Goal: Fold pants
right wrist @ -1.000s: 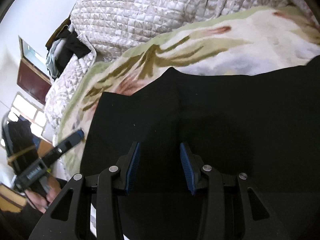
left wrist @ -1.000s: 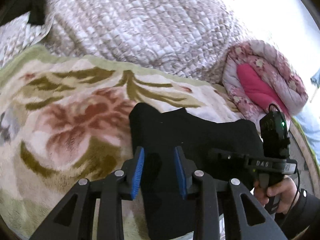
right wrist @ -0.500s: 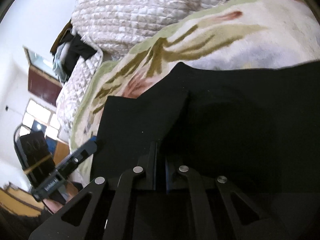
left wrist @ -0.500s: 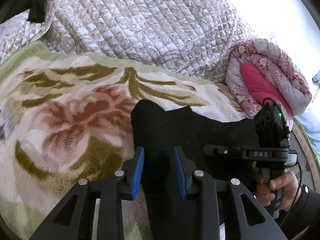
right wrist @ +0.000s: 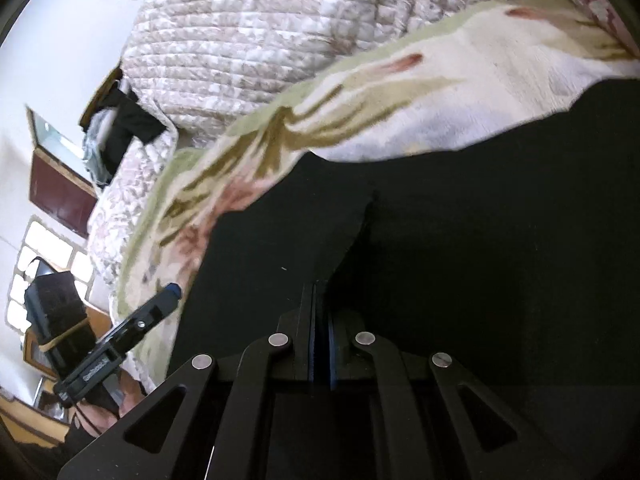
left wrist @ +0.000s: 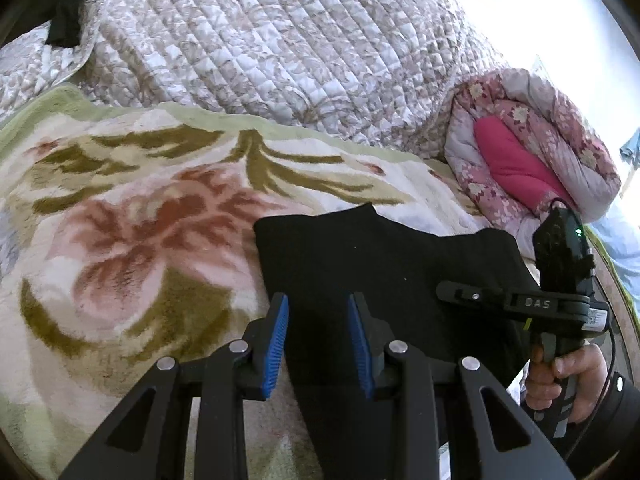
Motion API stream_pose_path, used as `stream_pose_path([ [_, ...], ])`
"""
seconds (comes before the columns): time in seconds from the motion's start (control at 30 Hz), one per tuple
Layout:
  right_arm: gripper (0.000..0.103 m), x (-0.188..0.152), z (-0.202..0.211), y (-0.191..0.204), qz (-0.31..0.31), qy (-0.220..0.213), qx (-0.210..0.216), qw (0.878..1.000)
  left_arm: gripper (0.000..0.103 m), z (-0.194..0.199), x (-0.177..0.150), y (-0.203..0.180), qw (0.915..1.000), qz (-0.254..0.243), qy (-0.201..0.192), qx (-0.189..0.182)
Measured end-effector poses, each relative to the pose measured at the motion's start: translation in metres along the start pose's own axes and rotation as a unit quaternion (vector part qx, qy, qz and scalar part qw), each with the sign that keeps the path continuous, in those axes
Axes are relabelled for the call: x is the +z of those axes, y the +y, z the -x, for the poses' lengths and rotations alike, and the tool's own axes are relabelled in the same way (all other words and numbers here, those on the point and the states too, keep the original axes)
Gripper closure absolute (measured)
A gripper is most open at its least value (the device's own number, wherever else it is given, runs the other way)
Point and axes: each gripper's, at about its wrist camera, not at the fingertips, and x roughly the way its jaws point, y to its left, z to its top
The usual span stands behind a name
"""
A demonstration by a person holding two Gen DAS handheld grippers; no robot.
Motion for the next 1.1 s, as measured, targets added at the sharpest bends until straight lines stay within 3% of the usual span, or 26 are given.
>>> stream_pose_path([
  [0.27,0.099,-0.002,0.008,0.000,0.008,-0.011,-0.019,1.000,0.065,-0.018,-0.015,-0.016,0.9989,-0.038,0.025,0.007],
  [0.43,0.097,-0.007,0.036,0.005,0.031,-0.053,-0.093,0.994,0.065,-0.011,-0.018,-0.016,0.9990,-0.035,0.024,0.011],
  [0.53,0.097,-0.015,0.051,0.014,0.056,-0.071,-0.072,0.993,0.065,-0.003,-0.023,-0.019,0.9989,-0.040,0.022,0.011],
  [0.6,0.097,-0.022,0.046,0.022,0.077,-0.053,-0.057,0.994,0.065,-0.001,-0.028,-0.023,0.9987,-0.043,0.026,0.010],
  [0.7,0.097,-0.037,0.024,0.030,0.119,0.007,-0.080,0.990,0.062,0.002,-0.036,-0.029,0.9981,-0.053,0.028,0.014],
  [0.8,0.097,-0.033,0.028,0.031,0.121,-0.007,-0.091,0.988,0.062,0.007,-0.042,-0.031,0.9977,-0.057,0.030,0.020],
  [1.03,0.097,0.002,0.020,0.037,0.133,-0.045,-0.112,0.984,0.062,-0.006,-0.009,-0.028,0.9975,-0.057,0.030,0.029],
  [1.1,0.091,0.013,0.010,0.043,0.148,-0.054,-0.118,0.981,0.062,-0.017,0.007,-0.026,0.9969,-0.061,0.025,0.043],
])
